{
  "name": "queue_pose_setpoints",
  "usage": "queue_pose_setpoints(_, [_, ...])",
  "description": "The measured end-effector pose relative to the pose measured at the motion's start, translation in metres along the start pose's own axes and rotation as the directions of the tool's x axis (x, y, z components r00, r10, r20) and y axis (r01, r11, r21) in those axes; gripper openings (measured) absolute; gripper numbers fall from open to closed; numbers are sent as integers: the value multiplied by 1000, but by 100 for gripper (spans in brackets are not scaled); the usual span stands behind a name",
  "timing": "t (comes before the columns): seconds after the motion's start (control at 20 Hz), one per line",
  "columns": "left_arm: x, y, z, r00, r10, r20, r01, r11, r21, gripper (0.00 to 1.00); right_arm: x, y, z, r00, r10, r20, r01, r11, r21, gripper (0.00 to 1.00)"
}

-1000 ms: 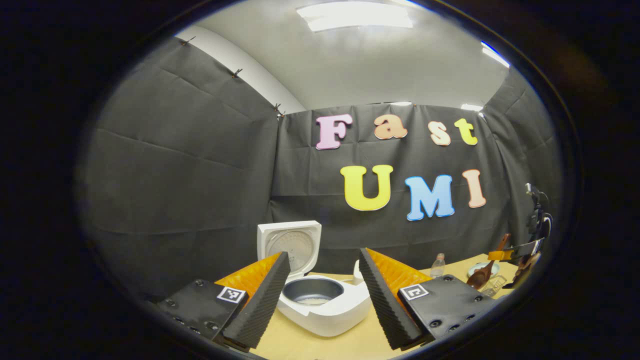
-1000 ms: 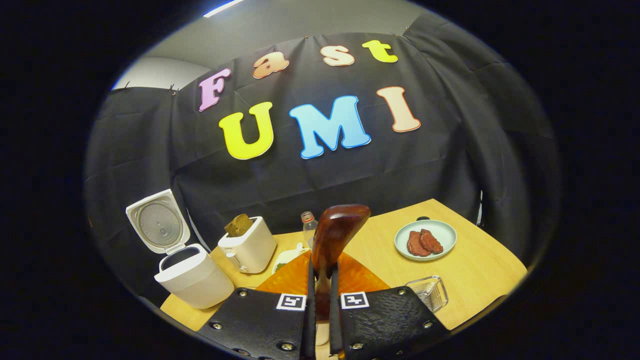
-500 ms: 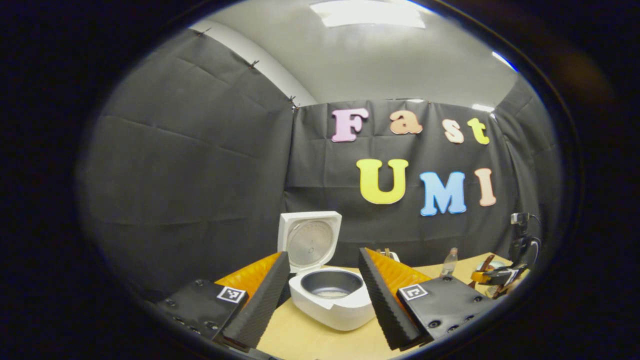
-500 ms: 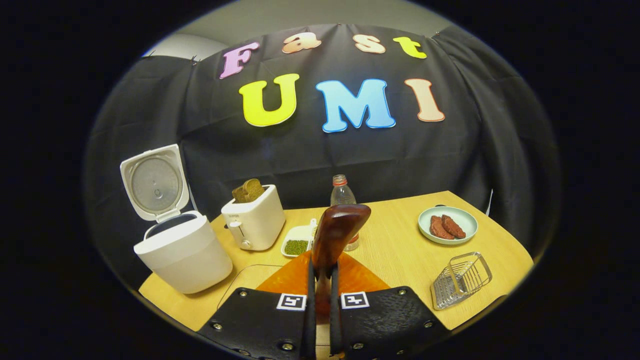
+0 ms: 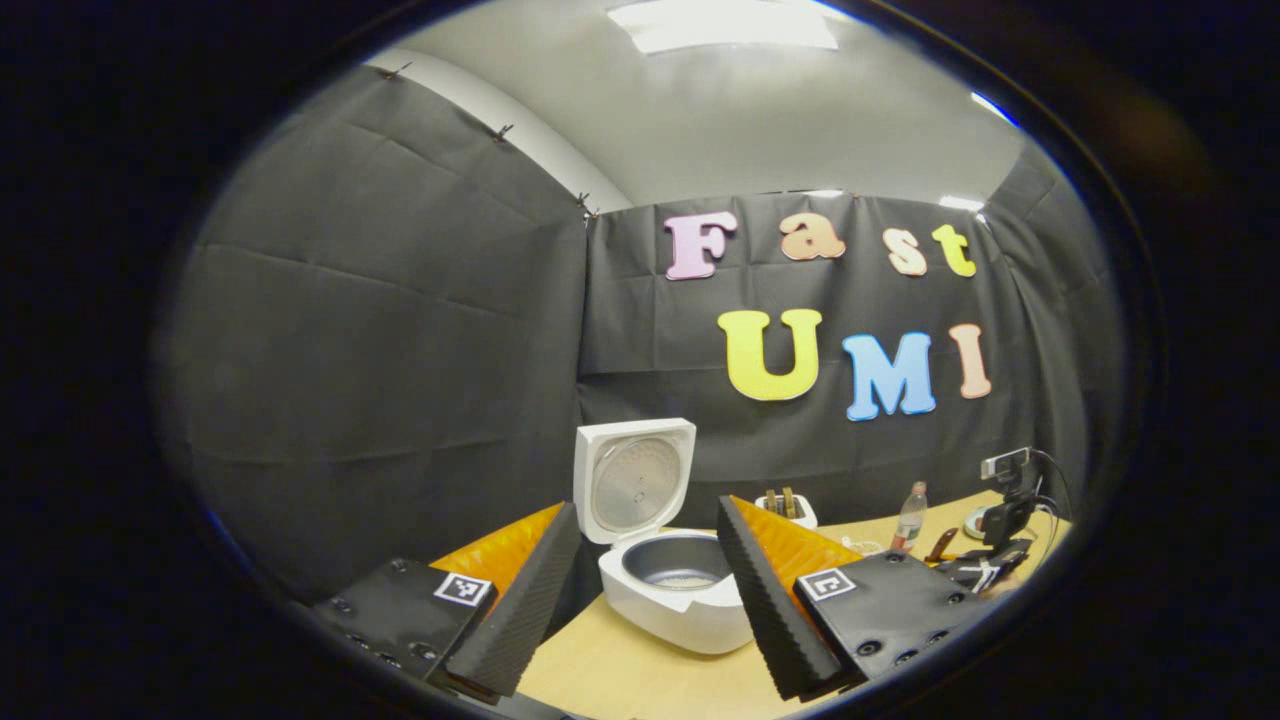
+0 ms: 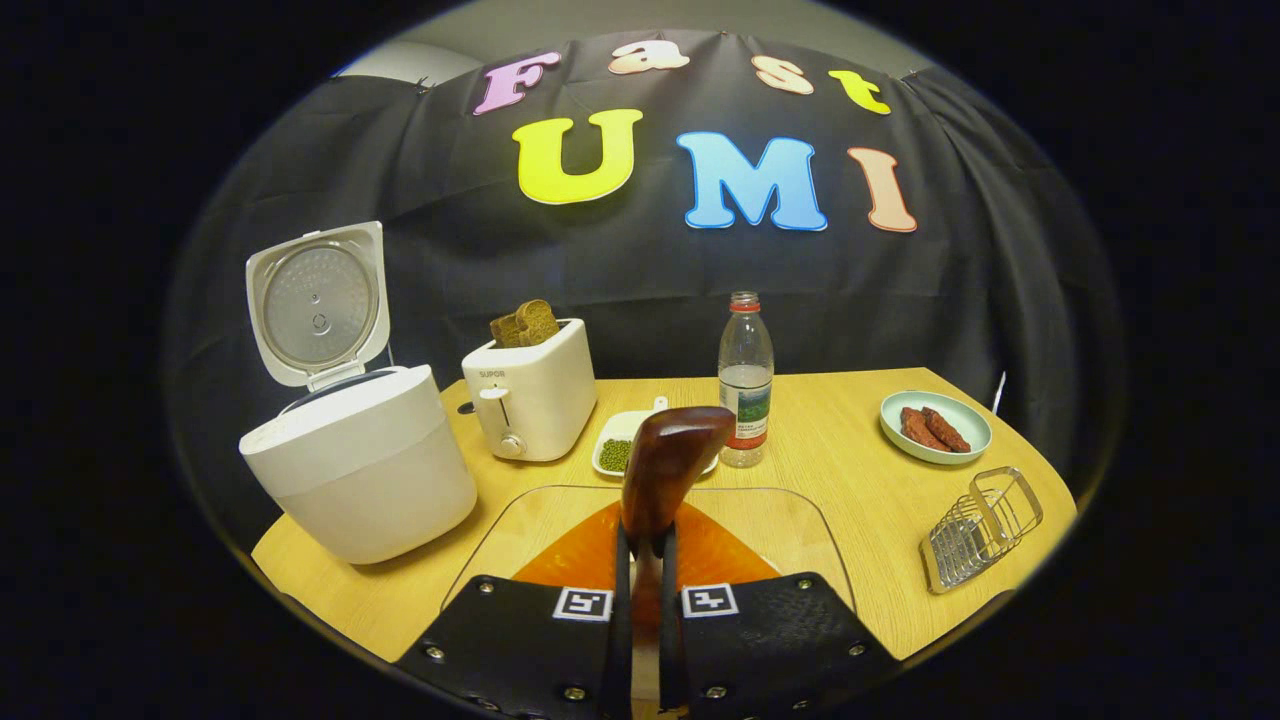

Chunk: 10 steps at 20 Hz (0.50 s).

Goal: Close the left gripper, press the button to open the rice cooker; take a wooden spoon from the chopstick holder with the right hand, scoop a spoonful of rice and pour it into the rice cooker, then put the wooden spoon back into the chopstick holder.

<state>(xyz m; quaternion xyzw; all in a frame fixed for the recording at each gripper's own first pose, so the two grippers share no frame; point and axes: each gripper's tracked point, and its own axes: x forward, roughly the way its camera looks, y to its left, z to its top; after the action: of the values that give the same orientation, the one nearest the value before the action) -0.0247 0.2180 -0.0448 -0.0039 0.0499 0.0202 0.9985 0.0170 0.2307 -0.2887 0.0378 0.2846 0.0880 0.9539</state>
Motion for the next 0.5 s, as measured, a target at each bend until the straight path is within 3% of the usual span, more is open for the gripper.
queue_pose_setpoints(0.1, [-3, -1, 2, 1000, -2, 0, 2, 1000, 4, 92, -4, 17, -5, 998, 52, -21, -51, 998, 36, 11])
queue_pose_setpoints(0.3, [-8, 2, 7, 1000, 0, 3, 0, 1000, -5, 96, -10, 27, -5, 992, 113, -53, -101, 977, 188, 11])
queue_pose_setpoints(0.5, [-9, 5, 9, 1000, 8, 5, -8, 1000, -15, 92, -5, 10, -7, 984, 156, -81, -107, 898, 426, 11])
